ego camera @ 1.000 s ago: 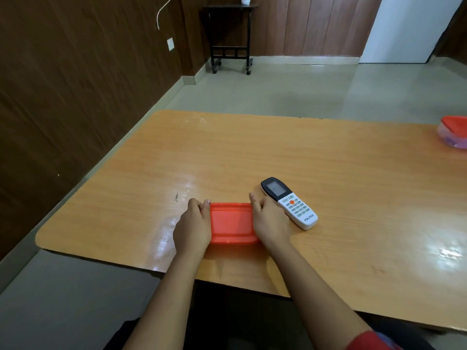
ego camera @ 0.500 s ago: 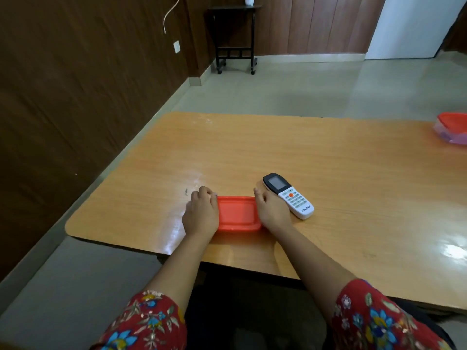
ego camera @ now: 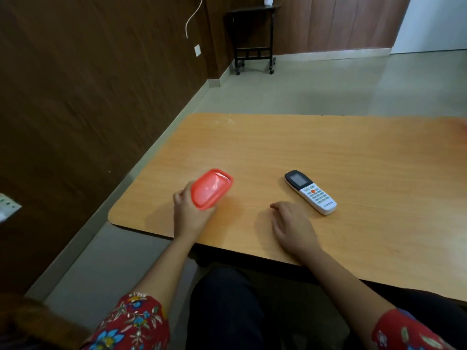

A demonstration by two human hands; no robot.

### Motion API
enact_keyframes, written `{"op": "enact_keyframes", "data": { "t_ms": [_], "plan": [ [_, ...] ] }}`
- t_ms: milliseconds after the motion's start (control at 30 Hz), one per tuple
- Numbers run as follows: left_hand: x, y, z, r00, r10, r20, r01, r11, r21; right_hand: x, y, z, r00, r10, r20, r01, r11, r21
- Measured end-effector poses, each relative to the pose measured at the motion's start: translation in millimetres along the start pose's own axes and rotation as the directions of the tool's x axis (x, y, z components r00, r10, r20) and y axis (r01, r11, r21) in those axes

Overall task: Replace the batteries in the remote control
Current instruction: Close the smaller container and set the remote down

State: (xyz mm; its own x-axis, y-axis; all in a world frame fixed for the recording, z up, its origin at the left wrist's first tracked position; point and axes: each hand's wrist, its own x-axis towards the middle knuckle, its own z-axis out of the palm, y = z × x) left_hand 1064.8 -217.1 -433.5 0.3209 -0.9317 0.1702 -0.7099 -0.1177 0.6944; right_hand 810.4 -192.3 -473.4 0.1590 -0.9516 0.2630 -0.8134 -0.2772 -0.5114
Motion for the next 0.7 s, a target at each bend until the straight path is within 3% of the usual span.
{"op": "enact_keyframes", "data": {
  "t_ms": [100, 267, 700],
  "plan": [
    [26, -29, -21, 0.958, -0.178, -0.226, 0.187, 0.982, 0.016, 3, -1, 2, 1.000, -0.022, 0.021, 0.024, 0.993, -0.119],
    [62, -64, -45, 0.859, -0.391, -0.329, 0.425, 0.905, 0.033, 6, 2, 6, 1.000, -0.013, -0.015, 0.011, 0.992, -0.122],
    [68, -81, -54, 0.907, -0.352, -0.231, 0.393, 0.905, 0.163, 5, 2, 5, 0.999, -0.012, -0.031, 0.009, 0.996, -0.090]
  ]
}}
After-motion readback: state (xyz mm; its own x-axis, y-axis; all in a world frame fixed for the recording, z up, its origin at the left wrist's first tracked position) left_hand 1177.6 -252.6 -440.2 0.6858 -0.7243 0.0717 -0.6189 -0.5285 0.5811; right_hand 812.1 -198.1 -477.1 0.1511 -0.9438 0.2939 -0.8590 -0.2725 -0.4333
